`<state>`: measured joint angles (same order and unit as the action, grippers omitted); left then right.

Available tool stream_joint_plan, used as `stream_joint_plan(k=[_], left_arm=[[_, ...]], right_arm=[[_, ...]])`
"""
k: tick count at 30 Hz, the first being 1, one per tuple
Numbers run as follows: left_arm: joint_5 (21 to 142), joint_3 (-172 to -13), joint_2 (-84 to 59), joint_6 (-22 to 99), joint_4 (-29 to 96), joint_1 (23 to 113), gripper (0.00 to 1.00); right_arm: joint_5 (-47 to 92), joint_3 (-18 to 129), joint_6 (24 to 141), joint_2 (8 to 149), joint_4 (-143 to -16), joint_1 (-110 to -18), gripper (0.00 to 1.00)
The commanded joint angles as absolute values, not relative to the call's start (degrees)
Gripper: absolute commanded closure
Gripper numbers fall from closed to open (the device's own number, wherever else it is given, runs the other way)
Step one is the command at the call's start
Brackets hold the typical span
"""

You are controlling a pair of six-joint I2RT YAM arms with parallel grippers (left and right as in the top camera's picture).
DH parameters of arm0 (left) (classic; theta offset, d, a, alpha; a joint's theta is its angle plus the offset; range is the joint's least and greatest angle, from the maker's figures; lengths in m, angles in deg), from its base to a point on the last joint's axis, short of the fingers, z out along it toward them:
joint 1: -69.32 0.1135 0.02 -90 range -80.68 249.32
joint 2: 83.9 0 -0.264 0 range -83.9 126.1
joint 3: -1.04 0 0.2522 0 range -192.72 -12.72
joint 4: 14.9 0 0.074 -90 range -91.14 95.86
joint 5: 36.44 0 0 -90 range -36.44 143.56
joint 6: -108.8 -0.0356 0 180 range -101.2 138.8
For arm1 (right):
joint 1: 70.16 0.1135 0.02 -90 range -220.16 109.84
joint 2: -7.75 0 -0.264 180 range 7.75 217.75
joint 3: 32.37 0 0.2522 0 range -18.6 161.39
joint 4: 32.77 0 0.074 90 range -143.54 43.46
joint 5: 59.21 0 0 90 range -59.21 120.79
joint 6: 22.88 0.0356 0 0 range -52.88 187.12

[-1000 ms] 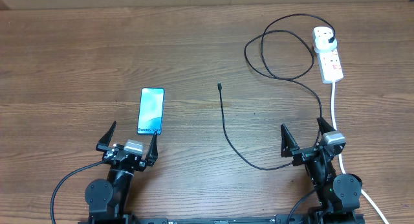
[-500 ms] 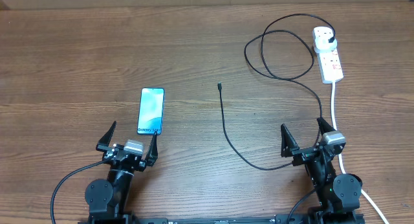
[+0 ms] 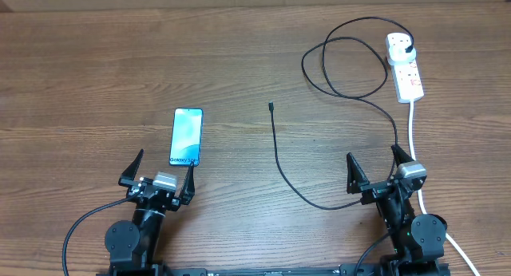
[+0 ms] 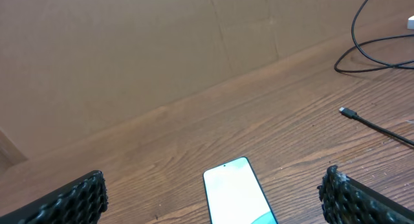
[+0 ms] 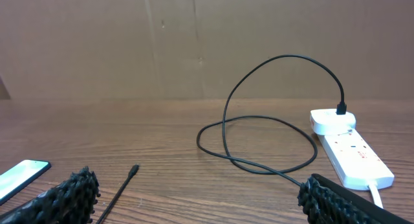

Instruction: Plug charger to phone and switch on socket

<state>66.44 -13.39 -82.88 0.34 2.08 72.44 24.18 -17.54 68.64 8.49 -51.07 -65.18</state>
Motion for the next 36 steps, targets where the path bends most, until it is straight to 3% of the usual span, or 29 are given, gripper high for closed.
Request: stream_joint_plan(k=[1, 23, 36], left_arm=[[66.7, -13.0, -83.6, -0.7, 2.0, 72.7, 0.0], [65.0, -14.1, -83.5, 15.7, 2.1, 72.7, 0.0], [65.2, -31.2, -72.8, 20.6, 14.6, 72.7, 0.0]], right_arm=[[24.6, -18.2, 68.8, 7.9, -50.8, -64.9, 0.0], [24.6, -18.2, 68.8, 7.9, -50.8, -64.9, 0.0], [24.6, -18.2, 68.8, 7.9, -50.8, -64.9, 0.0]])
